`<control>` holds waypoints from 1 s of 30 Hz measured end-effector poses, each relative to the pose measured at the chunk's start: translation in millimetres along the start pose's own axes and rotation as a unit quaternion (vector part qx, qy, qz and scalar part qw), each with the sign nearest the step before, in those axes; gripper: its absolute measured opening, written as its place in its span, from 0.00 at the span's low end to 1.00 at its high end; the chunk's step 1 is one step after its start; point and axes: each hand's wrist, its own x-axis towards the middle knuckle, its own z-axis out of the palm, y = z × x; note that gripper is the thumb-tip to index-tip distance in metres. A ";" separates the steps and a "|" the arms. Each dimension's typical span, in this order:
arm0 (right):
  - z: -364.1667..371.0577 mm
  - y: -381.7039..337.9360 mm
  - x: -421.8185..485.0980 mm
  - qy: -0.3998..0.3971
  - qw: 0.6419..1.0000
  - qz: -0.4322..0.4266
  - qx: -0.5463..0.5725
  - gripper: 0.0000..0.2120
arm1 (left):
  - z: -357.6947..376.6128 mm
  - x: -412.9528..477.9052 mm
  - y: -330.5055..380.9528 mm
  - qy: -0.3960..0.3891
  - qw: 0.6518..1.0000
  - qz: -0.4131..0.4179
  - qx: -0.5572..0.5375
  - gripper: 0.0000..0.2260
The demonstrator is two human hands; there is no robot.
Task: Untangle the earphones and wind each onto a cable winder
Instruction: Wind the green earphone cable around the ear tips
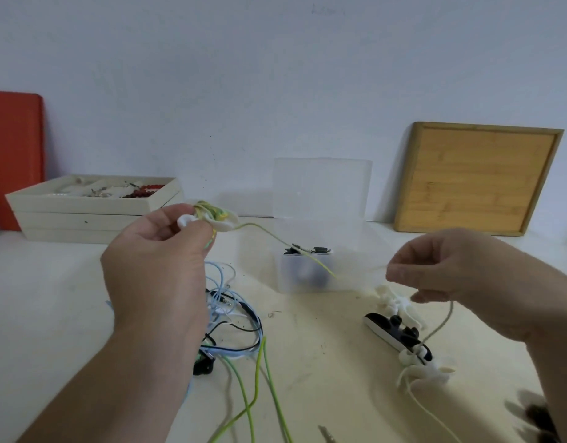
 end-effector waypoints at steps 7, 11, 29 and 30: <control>-13.9 15.6 5.9 0.194 0.965 0.112 -0.134 0.09 | -8.2 18.2 -3.0 0.057 0.998 0.016 -0.001 0.08; -11.0 24.0 18.3 0.284 0.944 0.090 -0.145 0.11 | -2.0 2.8 -5.4 0.000 0.999 0.016 0.037 0.10; 60.2 -31.5 -18.0 -0.019 0.987 -0.158 -0.007 0.09 | 12.3 -33.6 2.0 -0.220 0.969 0.029 0.113 0.12; 59.5 -32.2 -18.7 -0.027 0.988 -0.151 -0.010 0.09 | 12.0 -34.6 1.4 -0.221 0.965 0.044 0.131 0.12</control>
